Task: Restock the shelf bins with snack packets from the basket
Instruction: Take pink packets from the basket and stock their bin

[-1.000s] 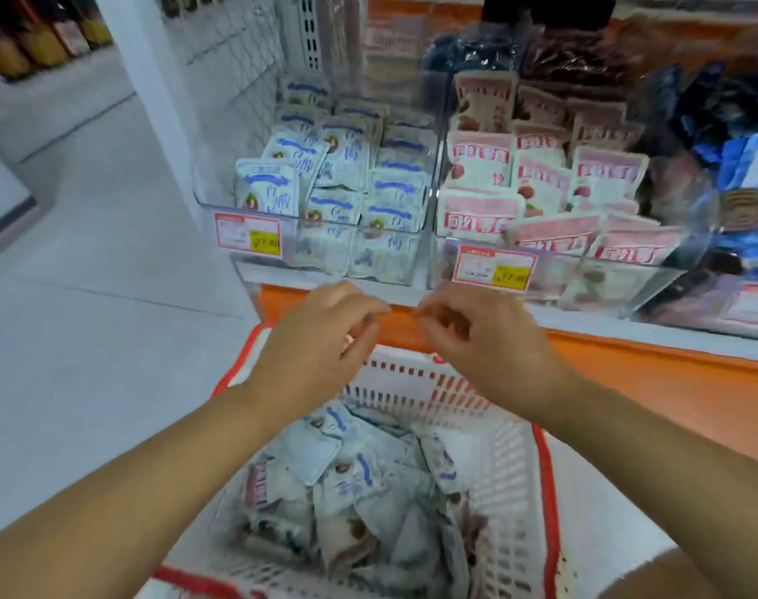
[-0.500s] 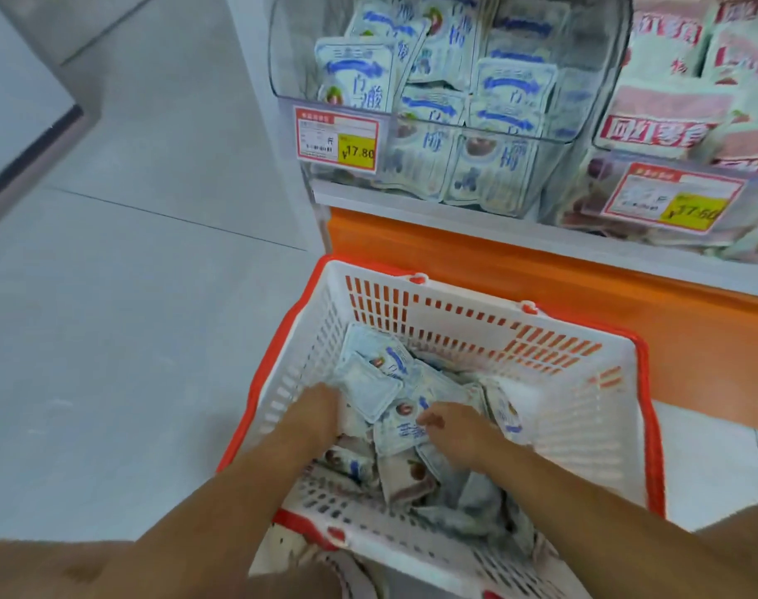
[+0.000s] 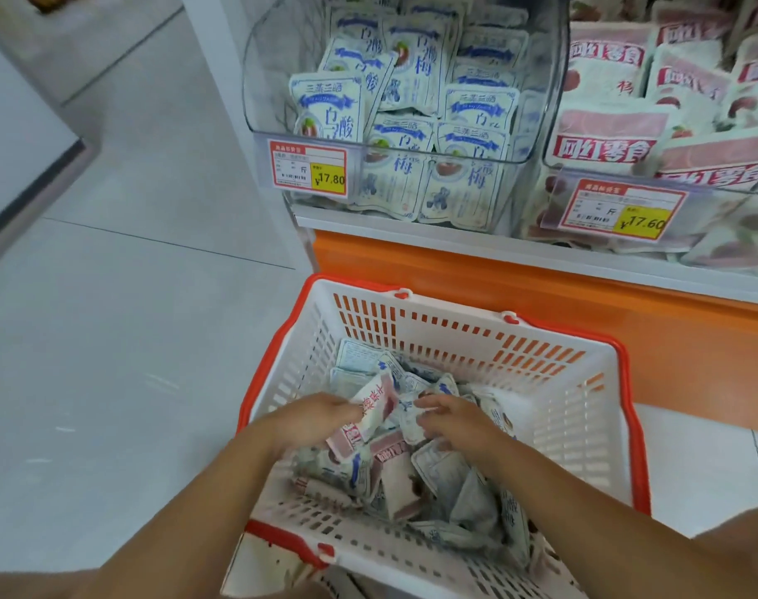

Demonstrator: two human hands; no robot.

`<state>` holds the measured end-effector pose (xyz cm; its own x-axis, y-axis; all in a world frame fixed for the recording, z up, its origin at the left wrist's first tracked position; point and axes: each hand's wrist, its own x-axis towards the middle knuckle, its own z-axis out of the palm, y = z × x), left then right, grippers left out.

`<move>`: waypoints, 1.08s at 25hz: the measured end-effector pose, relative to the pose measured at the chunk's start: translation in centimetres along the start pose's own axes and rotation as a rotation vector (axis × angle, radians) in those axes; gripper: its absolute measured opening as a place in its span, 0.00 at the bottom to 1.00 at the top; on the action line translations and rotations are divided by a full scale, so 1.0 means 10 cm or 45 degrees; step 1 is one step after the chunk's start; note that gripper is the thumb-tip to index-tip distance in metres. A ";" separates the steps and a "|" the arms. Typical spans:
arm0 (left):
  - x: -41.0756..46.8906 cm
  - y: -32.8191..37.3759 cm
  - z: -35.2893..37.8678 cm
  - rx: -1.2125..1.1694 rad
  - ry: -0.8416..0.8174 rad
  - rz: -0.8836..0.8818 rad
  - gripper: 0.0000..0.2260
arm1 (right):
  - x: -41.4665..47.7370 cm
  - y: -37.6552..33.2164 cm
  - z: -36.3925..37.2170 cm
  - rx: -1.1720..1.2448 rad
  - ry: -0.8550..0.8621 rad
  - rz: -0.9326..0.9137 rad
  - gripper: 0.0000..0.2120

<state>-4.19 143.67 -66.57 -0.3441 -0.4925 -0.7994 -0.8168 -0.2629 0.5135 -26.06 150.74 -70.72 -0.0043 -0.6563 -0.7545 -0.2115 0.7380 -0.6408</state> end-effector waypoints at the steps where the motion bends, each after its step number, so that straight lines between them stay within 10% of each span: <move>1: -0.11 0.04 0.02 -0.366 -0.113 0.008 0.14 | -0.05 -0.07 0.02 0.217 -0.125 -0.011 0.14; 5: -0.37 0.10 0.18 -0.977 -0.248 0.134 0.15 | -0.32 -0.29 0.04 0.620 -0.293 -0.265 0.20; 10: -0.49 0.31 0.41 -0.965 -0.036 0.299 0.18 | -0.62 -0.29 -0.14 0.801 0.018 -0.416 0.10; 19: -0.53 0.61 0.68 -1.231 0.118 0.367 0.12 | -0.89 -0.14 -0.32 1.170 -0.062 -0.403 0.08; 27: -0.72 1.06 0.55 -0.823 0.295 0.586 0.14 | -1.19 -0.31 -0.65 0.684 0.009 -0.586 0.22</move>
<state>-12.93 148.99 -57.03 -0.4174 -0.8074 -0.4170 -0.1658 -0.3835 0.9085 -31.71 155.20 -58.85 -0.0370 -0.9200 -0.3903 0.3184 0.3593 -0.8772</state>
